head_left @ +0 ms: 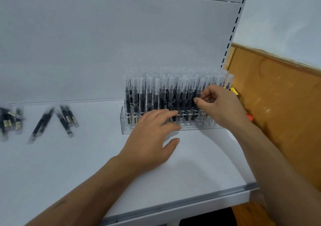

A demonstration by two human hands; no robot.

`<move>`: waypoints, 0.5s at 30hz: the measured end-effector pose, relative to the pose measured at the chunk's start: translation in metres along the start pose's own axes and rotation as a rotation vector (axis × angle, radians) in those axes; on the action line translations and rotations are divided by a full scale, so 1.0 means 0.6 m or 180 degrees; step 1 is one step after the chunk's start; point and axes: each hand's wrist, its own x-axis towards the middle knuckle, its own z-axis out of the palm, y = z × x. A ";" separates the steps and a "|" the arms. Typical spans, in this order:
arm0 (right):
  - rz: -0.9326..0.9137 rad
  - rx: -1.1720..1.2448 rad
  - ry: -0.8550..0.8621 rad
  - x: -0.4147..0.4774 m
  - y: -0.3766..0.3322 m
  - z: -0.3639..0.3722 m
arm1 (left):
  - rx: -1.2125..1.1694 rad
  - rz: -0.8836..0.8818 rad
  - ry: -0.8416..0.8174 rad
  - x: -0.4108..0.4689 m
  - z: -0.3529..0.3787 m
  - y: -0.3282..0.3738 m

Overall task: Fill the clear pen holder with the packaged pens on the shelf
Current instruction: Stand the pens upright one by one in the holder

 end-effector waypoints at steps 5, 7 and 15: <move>0.0041 -0.0235 -0.0145 -0.007 -0.012 -0.012 | 0.0032 0.0077 -0.0076 -0.005 -0.013 0.000; 0.0052 -0.0445 -0.0264 -0.012 -0.017 -0.021 | 0.0082 0.0211 -0.0181 -0.009 -0.021 -0.004; -0.0153 -0.0658 -0.0859 -0.040 -0.089 -0.023 | 0.0047 -0.0075 -0.0097 -0.072 -0.105 -0.057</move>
